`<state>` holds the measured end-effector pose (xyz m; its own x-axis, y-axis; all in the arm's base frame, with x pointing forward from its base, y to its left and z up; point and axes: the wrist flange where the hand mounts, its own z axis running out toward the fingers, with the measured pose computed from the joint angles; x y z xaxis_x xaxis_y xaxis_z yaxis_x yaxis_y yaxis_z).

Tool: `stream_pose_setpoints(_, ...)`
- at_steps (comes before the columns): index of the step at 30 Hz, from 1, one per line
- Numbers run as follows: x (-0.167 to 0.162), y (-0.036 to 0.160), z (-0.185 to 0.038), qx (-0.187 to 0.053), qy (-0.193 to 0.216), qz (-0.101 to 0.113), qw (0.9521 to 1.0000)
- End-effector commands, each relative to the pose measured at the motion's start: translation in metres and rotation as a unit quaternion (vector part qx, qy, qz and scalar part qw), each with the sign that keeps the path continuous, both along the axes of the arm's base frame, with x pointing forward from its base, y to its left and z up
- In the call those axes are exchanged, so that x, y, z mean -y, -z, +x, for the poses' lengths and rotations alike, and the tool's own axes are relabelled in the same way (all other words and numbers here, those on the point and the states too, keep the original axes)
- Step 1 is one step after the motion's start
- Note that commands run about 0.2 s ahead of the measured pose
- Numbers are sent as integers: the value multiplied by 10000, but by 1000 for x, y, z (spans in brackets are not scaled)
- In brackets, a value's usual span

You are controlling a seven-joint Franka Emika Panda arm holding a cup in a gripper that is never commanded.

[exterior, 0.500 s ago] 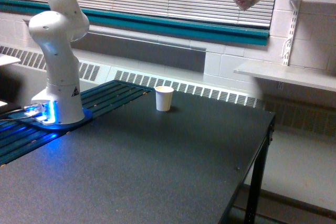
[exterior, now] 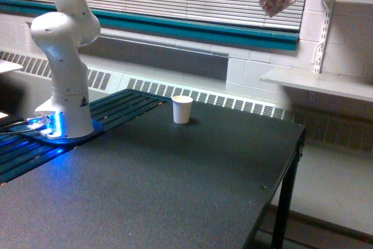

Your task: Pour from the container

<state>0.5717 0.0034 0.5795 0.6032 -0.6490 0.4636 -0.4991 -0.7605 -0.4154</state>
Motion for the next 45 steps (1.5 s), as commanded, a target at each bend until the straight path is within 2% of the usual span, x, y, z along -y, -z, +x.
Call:
stream_pose_setpoints(1, -31, 28, -7, -205, -382, -144, 9990)
stream_pose_setpoints(9, -79, 62, -26, -442, -815, -212, 9955)
stream_pose_setpoints(22, -150, 93, -70, -629, -1492, -307, 9863)
stream_pose_setpoints(38, -228, 130, -148, -908, -2333, -487, 9669)
stream_pose_setpoints(45, -255, 146, -184, -1077, -2613, -484, 9580)
